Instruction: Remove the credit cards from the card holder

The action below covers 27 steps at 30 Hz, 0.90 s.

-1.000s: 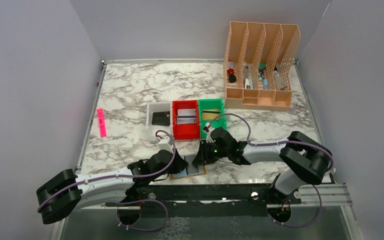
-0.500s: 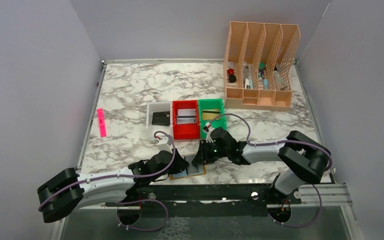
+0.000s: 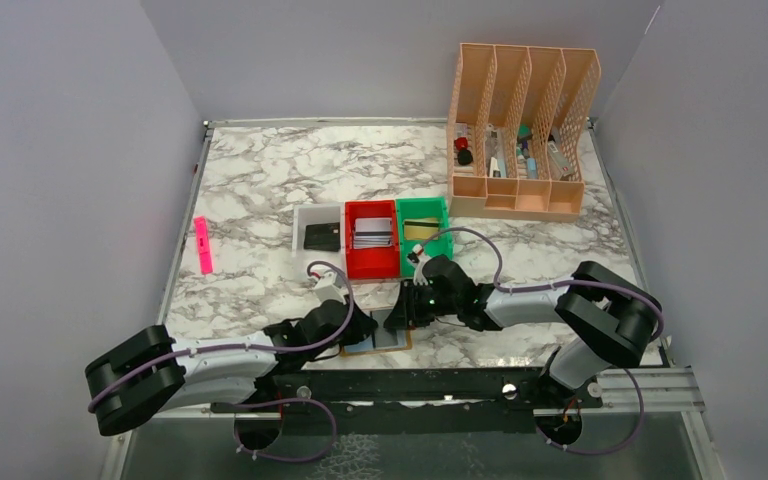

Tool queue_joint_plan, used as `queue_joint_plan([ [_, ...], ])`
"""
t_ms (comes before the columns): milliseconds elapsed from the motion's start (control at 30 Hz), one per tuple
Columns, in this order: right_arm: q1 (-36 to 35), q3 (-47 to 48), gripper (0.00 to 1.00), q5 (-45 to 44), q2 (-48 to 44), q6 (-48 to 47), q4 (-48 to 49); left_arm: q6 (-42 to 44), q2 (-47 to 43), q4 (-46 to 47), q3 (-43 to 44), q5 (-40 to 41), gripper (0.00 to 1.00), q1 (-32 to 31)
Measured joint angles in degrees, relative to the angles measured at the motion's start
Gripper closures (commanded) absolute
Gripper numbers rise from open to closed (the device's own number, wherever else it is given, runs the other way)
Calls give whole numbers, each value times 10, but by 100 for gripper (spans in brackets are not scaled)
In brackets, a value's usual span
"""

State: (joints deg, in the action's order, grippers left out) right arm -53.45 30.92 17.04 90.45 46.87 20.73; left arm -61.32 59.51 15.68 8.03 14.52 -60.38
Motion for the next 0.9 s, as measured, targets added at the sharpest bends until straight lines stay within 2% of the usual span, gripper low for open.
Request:
queue_joint_plan([
  [233,0,-3,73,0,0,2,6,-13,-16,10,-15,9,100,0],
  [533,0,-3,73,-1,2,3,8,-10,-56,9,-33,9,100,0],
  [900,0,-2,73,-22,-7,2,-10,7,-164,-83,-38,15,100,0],
])
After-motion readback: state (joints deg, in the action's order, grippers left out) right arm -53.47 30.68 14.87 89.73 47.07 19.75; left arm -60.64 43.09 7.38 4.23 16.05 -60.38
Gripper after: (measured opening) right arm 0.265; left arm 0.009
